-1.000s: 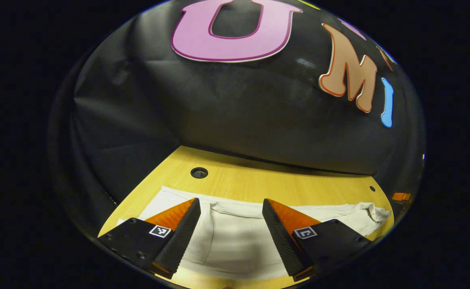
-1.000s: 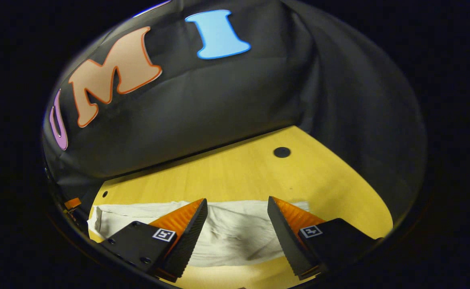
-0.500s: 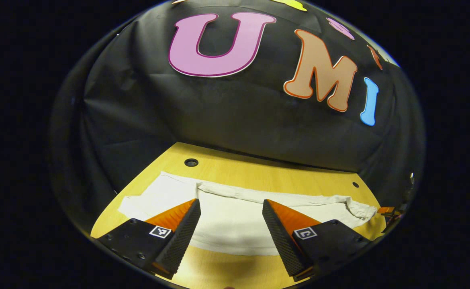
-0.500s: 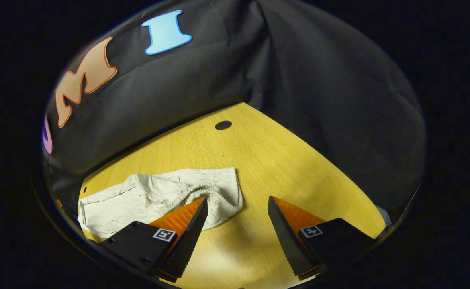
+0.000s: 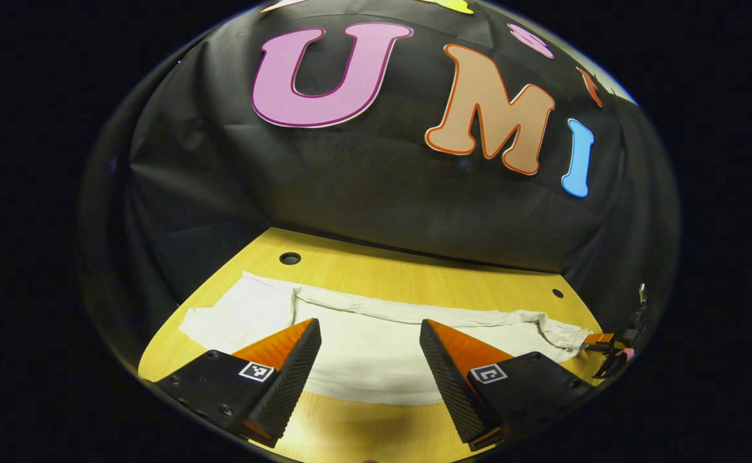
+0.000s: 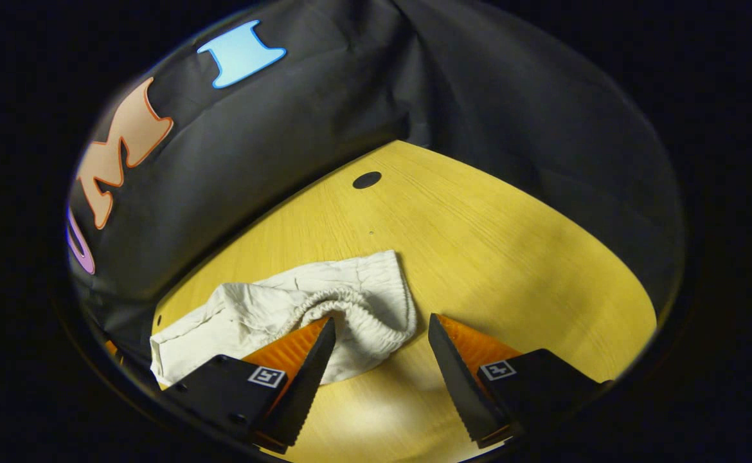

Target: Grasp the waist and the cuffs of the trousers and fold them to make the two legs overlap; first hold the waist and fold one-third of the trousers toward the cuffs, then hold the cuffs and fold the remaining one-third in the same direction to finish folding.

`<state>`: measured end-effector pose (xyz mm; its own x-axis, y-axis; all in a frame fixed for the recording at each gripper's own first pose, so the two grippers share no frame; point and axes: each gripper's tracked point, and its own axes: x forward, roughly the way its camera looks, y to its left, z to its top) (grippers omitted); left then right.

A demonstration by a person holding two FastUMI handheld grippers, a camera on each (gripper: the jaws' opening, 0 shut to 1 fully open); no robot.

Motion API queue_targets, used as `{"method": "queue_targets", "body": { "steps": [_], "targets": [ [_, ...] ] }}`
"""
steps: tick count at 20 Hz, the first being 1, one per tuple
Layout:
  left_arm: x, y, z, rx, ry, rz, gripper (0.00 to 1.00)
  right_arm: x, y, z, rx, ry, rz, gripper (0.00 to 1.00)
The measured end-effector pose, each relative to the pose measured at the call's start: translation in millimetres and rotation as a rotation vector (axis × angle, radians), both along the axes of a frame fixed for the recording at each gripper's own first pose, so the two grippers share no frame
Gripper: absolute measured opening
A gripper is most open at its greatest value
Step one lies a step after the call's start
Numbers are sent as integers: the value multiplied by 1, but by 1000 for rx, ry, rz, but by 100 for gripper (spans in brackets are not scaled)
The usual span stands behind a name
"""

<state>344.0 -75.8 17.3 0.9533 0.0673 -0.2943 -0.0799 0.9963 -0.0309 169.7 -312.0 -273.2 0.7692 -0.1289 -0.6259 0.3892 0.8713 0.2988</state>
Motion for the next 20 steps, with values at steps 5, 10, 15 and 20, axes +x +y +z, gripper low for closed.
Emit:
{"method": "queue_targets", "body": {
  "steps": [5,10,15,20],
  "targets": [
    [-2,-8,0,9,-2,-19,95,5,6,-2,12,-3,10,49],
    [0,2,-1,-7,2,-19,94,4,14,27,-30,-47,3,13],
    [-1,35,-5,-43,7,-17,94,3,49,80,-117,-128,40,19],
    [-8,80,-15,-59,39,-19,94,-5,86,157,-194,-212,70,19]
  ]
}}
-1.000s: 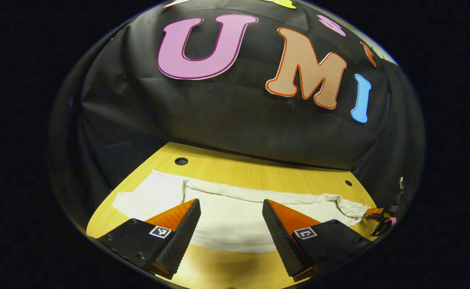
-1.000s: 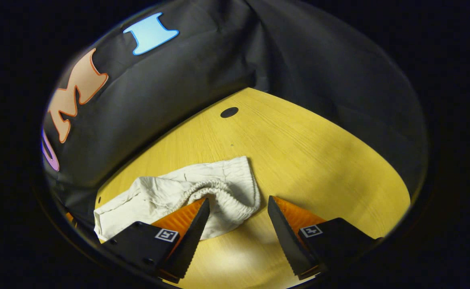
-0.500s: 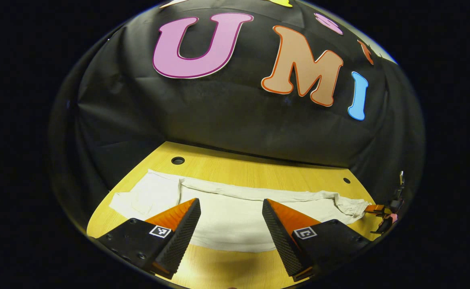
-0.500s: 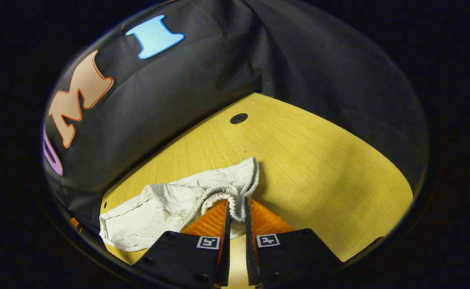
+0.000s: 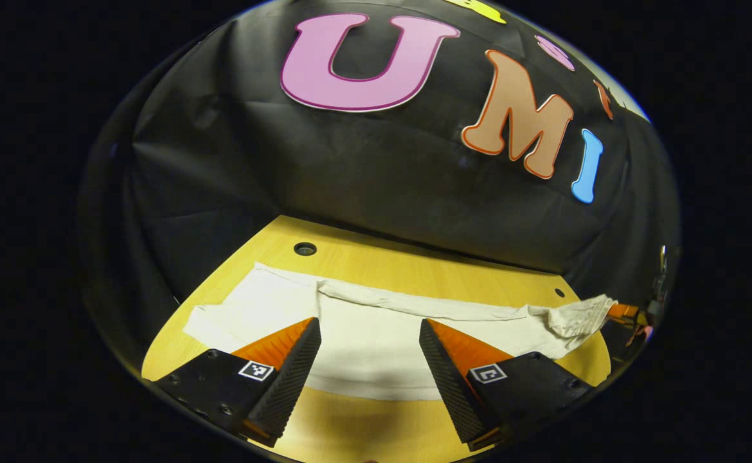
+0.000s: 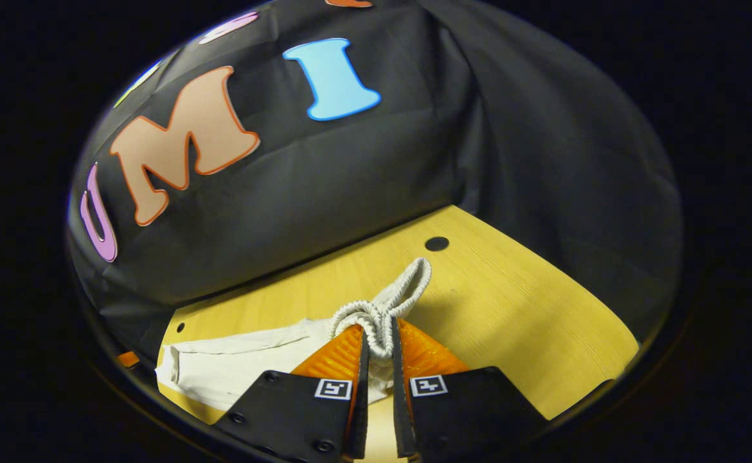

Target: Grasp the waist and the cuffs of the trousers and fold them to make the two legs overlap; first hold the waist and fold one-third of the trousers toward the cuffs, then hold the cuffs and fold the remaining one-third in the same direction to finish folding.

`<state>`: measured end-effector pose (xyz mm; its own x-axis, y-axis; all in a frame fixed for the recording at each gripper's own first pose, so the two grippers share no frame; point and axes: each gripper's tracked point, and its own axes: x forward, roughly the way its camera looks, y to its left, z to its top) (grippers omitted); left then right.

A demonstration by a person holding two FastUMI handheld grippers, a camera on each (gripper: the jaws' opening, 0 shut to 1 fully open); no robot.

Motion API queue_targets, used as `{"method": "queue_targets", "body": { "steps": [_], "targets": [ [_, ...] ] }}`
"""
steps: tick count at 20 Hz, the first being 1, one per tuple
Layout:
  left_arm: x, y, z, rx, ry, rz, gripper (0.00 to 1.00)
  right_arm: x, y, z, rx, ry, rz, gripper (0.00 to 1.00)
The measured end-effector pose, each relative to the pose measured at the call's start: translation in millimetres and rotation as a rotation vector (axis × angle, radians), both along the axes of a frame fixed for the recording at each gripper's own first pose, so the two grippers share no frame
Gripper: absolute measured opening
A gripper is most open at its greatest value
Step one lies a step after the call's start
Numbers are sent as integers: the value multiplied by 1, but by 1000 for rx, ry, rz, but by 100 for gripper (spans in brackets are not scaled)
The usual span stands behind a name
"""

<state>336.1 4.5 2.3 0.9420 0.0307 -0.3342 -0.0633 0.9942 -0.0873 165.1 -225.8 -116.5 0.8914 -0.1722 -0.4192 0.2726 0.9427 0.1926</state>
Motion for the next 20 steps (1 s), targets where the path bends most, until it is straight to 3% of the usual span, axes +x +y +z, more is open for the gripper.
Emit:
{"method": "queue_targets", "body": {
  "steps": [5,8,14,19,20],
  "targets": [
    [-7,35,-11,-6,35,-40,94,4,83,35,-38,-60,98,19],
    [-10,61,-18,-3,54,-40,94,11,162,48,-49,-84,182,19],
    [-15,117,-31,-6,78,2,95,23,309,1,-50,-23,380,19],
    [-12,163,-44,47,98,34,94,38,369,-46,-178,68,483,19],
    [-10,171,-46,63,103,37,95,41,373,-48,-189,82,500,23]
  ]
}}
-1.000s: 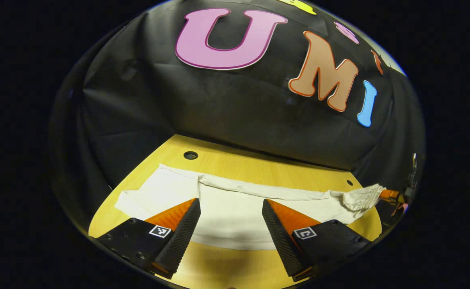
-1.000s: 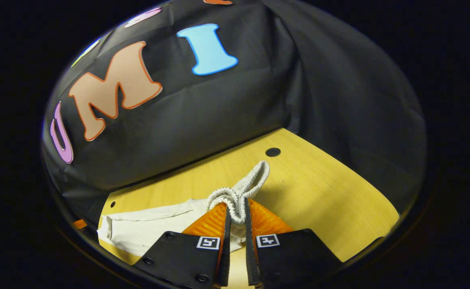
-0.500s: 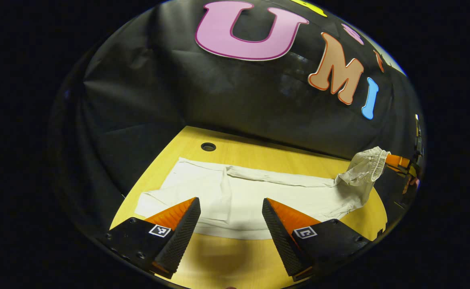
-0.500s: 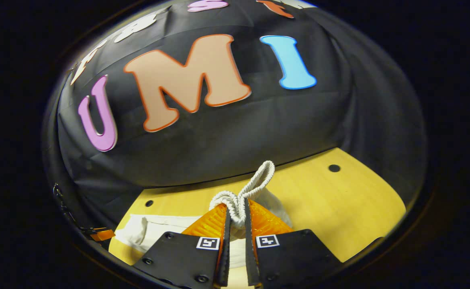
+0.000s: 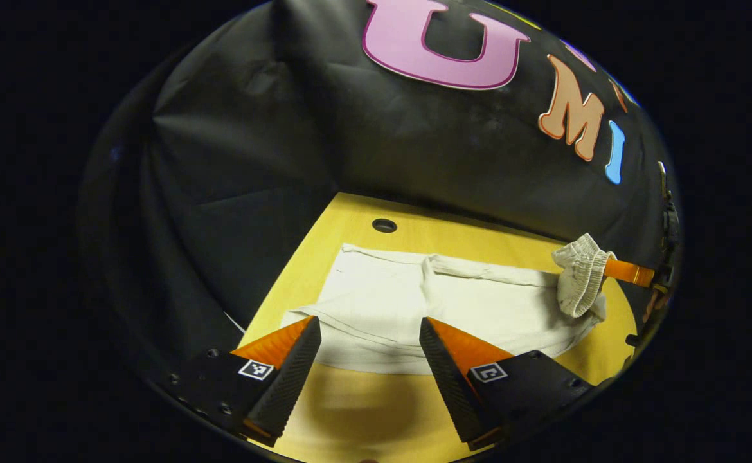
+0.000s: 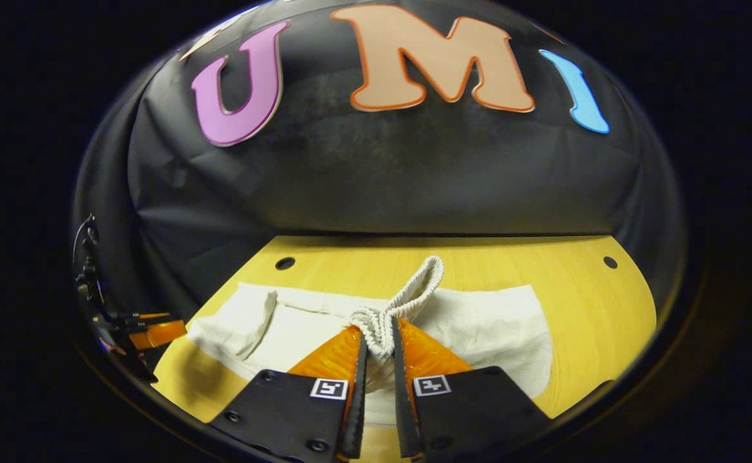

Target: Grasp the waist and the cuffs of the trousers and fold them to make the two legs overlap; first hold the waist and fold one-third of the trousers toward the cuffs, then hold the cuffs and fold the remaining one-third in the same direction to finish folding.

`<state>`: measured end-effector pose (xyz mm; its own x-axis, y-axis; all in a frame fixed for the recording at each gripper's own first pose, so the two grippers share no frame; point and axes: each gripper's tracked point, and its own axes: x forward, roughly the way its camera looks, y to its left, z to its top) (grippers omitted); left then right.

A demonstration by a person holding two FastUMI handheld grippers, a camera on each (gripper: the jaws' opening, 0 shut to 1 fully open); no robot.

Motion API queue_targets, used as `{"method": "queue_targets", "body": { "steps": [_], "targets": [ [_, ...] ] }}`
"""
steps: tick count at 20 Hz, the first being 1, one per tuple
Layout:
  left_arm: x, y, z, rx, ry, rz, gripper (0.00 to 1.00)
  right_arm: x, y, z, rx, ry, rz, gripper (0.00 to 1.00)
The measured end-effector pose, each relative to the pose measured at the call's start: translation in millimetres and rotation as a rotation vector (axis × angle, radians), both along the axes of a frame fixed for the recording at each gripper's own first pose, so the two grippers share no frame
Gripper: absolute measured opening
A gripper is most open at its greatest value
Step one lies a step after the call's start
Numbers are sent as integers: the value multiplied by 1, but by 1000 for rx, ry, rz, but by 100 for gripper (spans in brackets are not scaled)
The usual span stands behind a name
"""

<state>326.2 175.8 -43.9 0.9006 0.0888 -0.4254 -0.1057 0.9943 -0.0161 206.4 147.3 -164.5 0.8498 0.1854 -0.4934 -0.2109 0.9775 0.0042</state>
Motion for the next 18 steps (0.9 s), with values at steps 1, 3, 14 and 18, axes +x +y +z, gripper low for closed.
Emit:
{"method": "queue_targets", "body": {
  "steps": [1,3,14,18],
  "targets": [
    [3,8,-4,13,4,1,95,0,-1,-5,-7,10,9,24],
    [8,20,-12,22,13,11,95,-10,1,-2,6,29,20,42],
    [10,46,-53,10,121,39,95,-23,-36,14,-12,-13,-127,97],
    [7,48,-54,47,131,36,100,-31,-58,21,-1,-22,-186,92]
  ]
}}
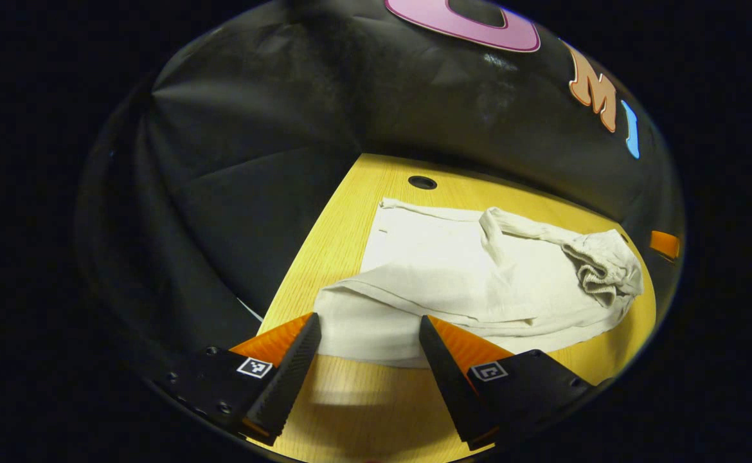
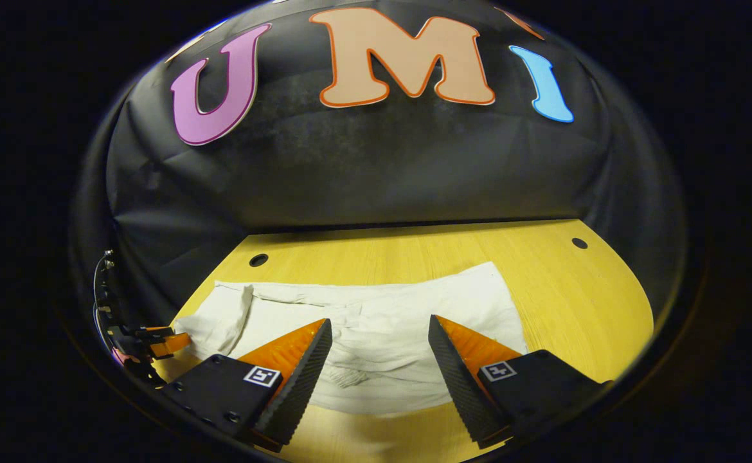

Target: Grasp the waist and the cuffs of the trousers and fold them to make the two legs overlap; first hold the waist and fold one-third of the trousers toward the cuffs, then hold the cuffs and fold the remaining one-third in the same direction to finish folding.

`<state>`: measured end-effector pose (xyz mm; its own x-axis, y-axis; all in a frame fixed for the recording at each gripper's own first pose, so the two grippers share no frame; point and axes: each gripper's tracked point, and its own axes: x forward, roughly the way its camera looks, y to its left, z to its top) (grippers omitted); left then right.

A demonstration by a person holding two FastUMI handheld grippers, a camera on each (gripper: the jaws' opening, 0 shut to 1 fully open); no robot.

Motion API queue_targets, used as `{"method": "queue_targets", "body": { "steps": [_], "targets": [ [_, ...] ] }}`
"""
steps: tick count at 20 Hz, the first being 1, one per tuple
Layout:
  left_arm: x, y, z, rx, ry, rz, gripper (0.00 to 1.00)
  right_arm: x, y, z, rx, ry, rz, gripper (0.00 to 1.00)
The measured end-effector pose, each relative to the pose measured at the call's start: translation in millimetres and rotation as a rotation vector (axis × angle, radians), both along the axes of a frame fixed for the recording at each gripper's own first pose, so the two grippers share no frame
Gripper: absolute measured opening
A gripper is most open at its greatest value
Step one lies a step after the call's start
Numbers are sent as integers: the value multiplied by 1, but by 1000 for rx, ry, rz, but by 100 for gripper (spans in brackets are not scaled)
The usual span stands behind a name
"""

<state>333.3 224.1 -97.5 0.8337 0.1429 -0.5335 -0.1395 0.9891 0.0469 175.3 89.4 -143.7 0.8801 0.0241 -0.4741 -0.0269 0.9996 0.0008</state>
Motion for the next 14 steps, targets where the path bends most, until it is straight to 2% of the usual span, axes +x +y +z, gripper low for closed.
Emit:
{"method": "queue_targets", "body": {
  "steps": [1,2,4,6,7,8,9,10,11,12,13,14],
  "targets": [
    [0,1,-3,24,9,-5,96,-2,-4,1,4,-2,-12,97],
    [-1,3,-6,59,30,-14,95,-4,-7,2,11,-3,-23,92],
    [1,3,-3,64,8,-41,93,-10,-13,4,22,-3,-36,93],
    [-3,8,4,65,11,-55,75,-16,-22,4,6,3,-48,92],
    [-4,7,6,63,23,-64,70,-21,-26,4,0,5,-51,97],
    [-5,5,11,56,21,-75,54,-24,-30,6,-3,5,-54,92],
    [-3,4,13,48,20,-81,45,-28,-34,6,-5,6,-59,92],
    [-2,3,15,43,19,-84,25,-32,-37,8,-5,6,-63,92],
    [-3,2,18,38,15,-73,20,-33,-40,8,-6,4,-69,92],
    [-1,3,19,37,15,-54,5,-36,-44,11,-6,2,-73,93],
    [-1,2,20,36,4,-33,4,-38,-48,12,-8,2,-77,92],
    [0,1,20,28,-2,-9,0,-40,-52,13,-13,3,-80,97]
  ]
}}
